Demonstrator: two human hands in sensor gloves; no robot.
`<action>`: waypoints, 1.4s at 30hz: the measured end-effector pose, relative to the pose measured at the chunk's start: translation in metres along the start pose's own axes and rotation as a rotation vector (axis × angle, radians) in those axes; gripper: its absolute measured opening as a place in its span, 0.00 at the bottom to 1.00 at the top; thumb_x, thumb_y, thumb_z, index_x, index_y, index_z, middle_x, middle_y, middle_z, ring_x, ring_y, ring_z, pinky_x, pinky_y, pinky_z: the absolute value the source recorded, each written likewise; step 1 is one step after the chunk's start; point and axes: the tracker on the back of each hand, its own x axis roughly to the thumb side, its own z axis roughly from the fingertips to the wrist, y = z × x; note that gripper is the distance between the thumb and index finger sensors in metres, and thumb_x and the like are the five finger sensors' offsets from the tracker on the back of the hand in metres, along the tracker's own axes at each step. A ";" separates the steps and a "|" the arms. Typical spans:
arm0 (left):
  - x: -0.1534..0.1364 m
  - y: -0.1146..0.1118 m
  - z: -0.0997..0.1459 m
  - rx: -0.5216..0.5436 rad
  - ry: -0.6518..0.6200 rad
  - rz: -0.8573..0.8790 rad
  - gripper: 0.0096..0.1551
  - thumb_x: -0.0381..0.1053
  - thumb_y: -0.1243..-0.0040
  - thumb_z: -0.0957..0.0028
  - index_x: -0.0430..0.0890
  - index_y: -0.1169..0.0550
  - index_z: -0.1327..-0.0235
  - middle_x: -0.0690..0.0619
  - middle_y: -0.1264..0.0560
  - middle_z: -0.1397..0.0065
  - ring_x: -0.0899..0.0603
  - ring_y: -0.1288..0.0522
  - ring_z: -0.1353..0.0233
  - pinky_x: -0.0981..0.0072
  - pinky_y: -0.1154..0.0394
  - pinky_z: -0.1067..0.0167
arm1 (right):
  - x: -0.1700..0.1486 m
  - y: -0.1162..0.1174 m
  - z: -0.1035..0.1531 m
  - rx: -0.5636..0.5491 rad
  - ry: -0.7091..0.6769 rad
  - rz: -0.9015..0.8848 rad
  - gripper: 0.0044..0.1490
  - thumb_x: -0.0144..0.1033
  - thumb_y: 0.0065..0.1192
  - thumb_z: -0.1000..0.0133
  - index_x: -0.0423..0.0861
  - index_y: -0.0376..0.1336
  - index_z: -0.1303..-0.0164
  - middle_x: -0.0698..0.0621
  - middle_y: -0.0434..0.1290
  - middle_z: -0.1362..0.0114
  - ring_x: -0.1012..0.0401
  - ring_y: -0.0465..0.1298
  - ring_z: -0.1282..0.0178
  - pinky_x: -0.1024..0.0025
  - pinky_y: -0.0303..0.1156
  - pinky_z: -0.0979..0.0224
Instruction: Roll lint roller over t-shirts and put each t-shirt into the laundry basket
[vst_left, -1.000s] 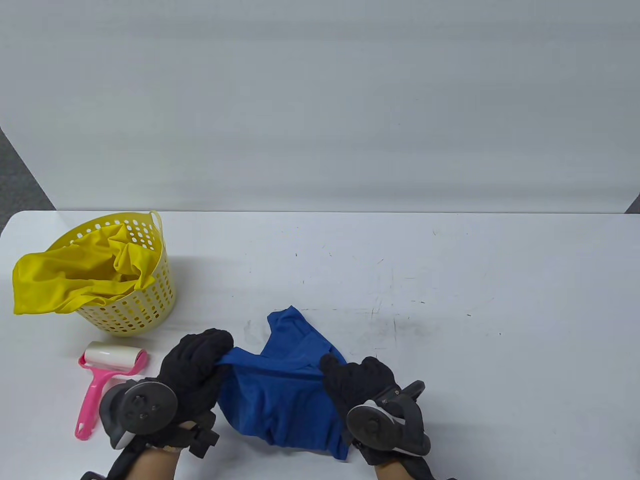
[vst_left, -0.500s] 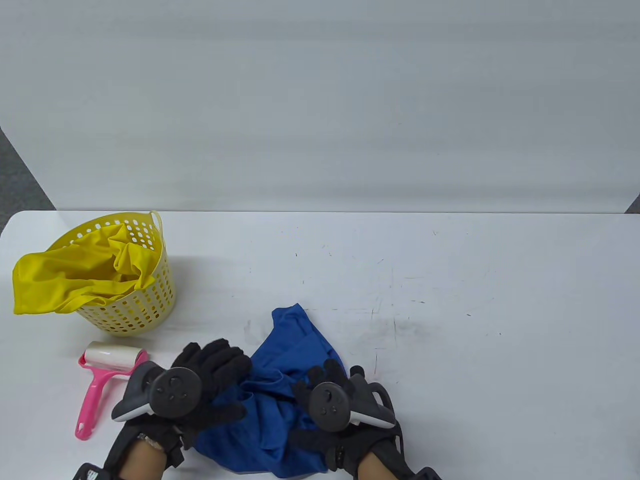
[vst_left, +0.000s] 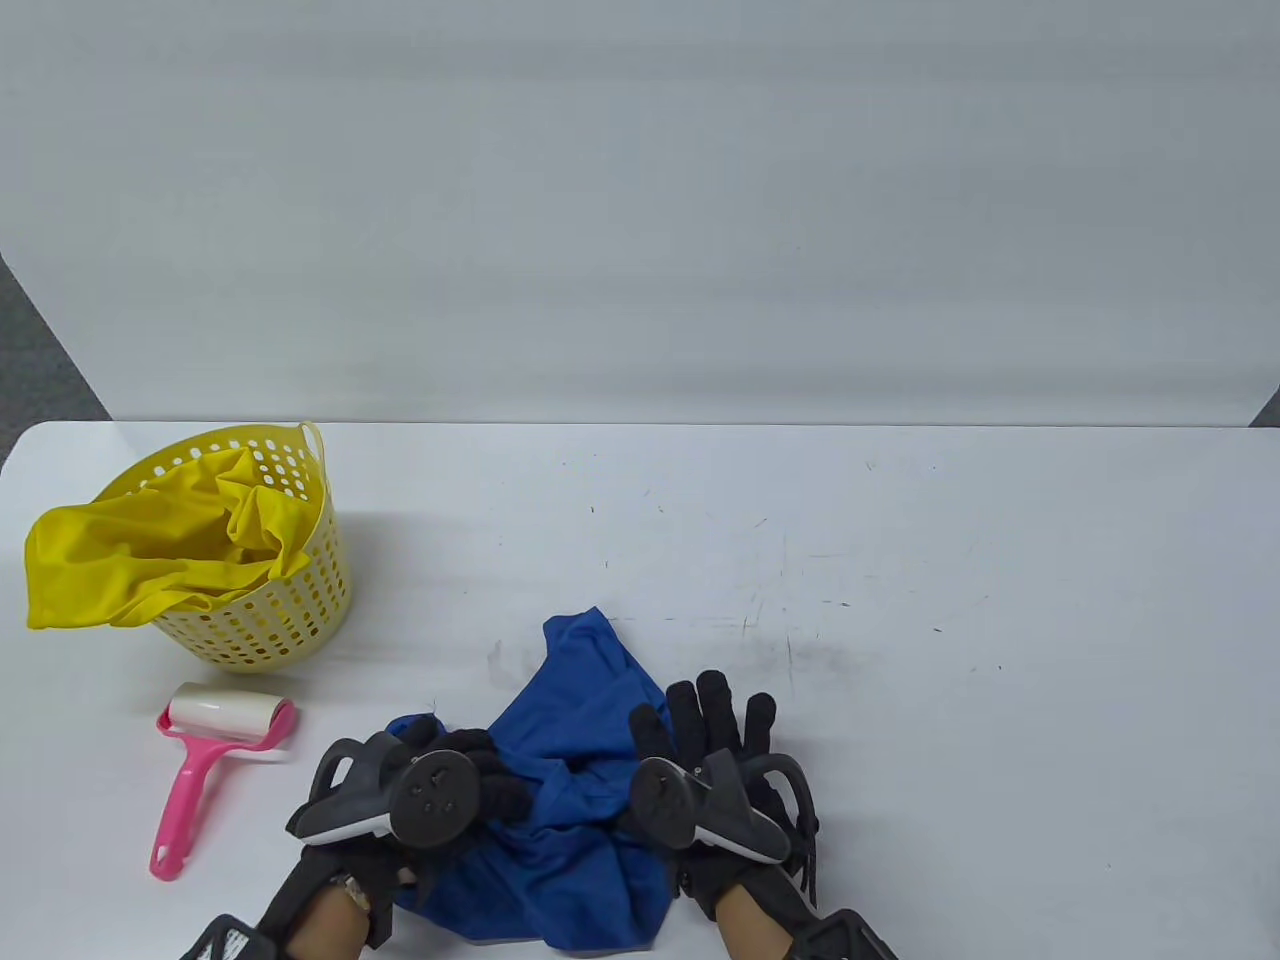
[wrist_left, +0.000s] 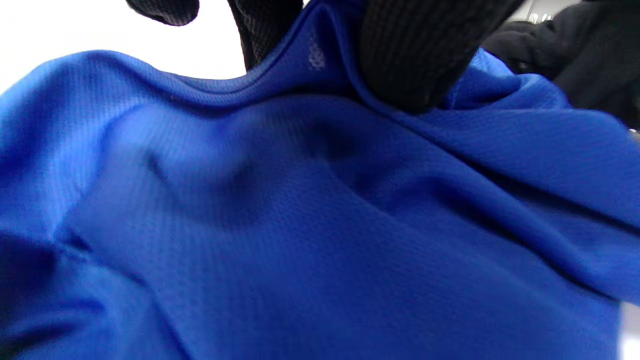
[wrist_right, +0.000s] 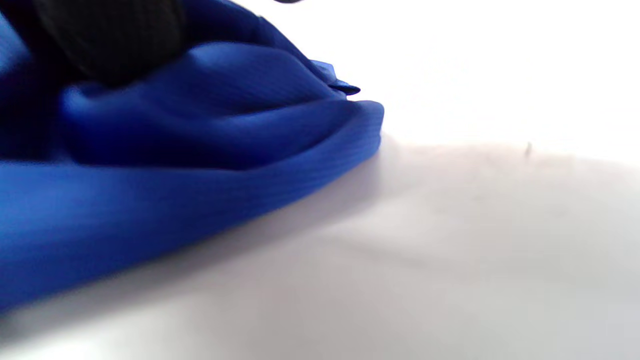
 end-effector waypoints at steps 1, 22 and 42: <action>0.002 -0.002 -0.001 -0.022 -0.001 -0.001 0.22 0.50 0.31 0.46 0.69 0.22 0.40 0.61 0.23 0.25 0.36 0.33 0.14 0.25 0.44 0.23 | 0.004 0.002 -0.002 0.014 -0.020 -0.017 0.56 0.65 0.58 0.52 0.51 0.39 0.23 0.34 0.36 0.18 0.32 0.31 0.24 0.23 0.26 0.38; 0.048 0.036 0.034 0.527 -0.040 -0.034 0.32 0.63 0.40 0.44 0.58 0.32 0.27 0.60 0.19 0.46 0.45 0.21 0.33 0.33 0.36 0.26 | 0.033 -0.077 0.044 -0.570 -0.191 -0.200 0.29 0.46 0.68 0.52 0.41 0.70 0.47 0.53 0.85 0.62 0.53 0.83 0.50 0.38 0.65 0.35; -0.025 0.046 0.061 0.725 0.097 0.334 0.24 0.59 0.42 0.40 0.58 0.29 0.32 0.53 0.23 0.34 0.37 0.30 0.22 0.28 0.43 0.25 | -0.052 -0.053 0.036 -0.538 -0.032 -1.069 0.27 0.42 0.60 0.47 0.38 0.69 0.44 0.50 0.87 0.66 0.50 0.86 0.58 0.41 0.70 0.40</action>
